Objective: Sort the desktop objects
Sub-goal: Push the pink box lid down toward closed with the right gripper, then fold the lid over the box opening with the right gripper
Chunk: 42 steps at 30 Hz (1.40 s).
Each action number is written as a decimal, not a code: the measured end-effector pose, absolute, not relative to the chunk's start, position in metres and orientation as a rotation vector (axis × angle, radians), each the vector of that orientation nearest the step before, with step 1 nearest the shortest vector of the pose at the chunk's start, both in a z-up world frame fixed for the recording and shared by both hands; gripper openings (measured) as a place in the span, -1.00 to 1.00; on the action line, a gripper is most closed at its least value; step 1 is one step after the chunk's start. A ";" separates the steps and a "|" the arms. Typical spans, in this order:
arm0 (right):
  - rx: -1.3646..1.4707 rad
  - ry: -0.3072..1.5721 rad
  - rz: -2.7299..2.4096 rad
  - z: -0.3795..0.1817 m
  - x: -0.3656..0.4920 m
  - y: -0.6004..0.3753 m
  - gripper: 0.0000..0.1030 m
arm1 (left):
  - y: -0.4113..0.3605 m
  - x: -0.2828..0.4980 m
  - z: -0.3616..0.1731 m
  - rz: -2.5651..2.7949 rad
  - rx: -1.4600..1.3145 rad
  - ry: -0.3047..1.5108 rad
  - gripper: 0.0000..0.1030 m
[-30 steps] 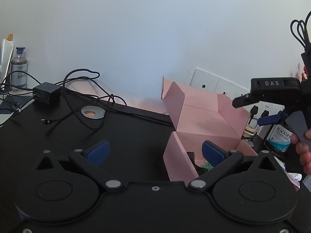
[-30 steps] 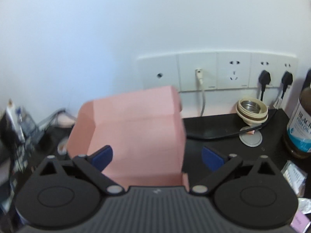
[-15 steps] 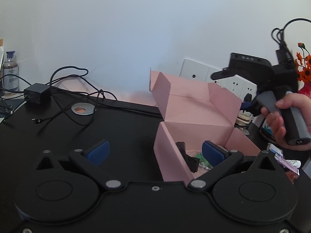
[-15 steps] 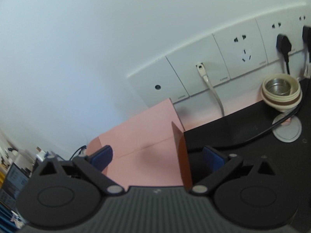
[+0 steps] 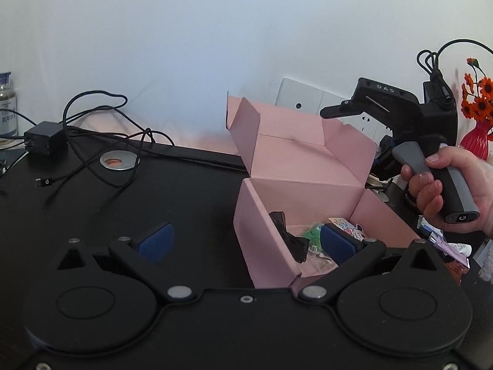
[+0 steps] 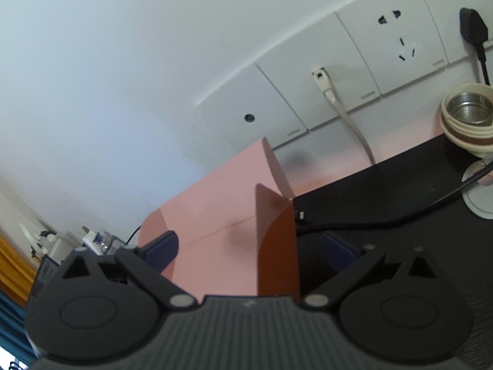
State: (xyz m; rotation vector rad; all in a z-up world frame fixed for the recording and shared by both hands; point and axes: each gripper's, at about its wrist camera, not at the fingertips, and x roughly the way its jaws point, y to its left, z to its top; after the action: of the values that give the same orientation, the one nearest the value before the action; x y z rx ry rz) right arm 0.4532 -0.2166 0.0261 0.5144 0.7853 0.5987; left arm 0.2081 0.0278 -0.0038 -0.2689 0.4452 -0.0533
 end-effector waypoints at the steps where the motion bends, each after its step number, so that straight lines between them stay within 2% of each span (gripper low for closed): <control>1: 0.515 0.786 0.611 0.027 0.453 -0.216 0.92 | 0.028 0.208 -0.004 -0.056 -0.273 0.448 0.99; 19: 0.438 0.681 0.723 0.067 0.414 -0.211 0.93 | 0.015 0.207 -0.006 -0.124 -0.222 0.454 0.99; 25: 0.424 0.713 0.673 0.052 0.428 -0.205 0.94 | 0.016 0.206 -0.005 -0.118 -0.213 0.440 0.99; 35: 0.572 0.829 0.736 0.008 0.474 -0.195 0.94 | 0.010 0.208 -0.007 -0.144 -0.196 0.454 0.99; 42: 0.581 0.806 0.806 0.018 0.472 -0.187 0.94 | 0.006 0.206 -0.008 -0.161 -0.186 0.446 0.99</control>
State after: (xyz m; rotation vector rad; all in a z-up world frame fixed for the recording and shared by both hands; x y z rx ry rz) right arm 0.4715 -0.1873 0.0177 0.5813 0.8065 0.8062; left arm 0.2058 0.0064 -0.0085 -0.1859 0.4462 -0.1606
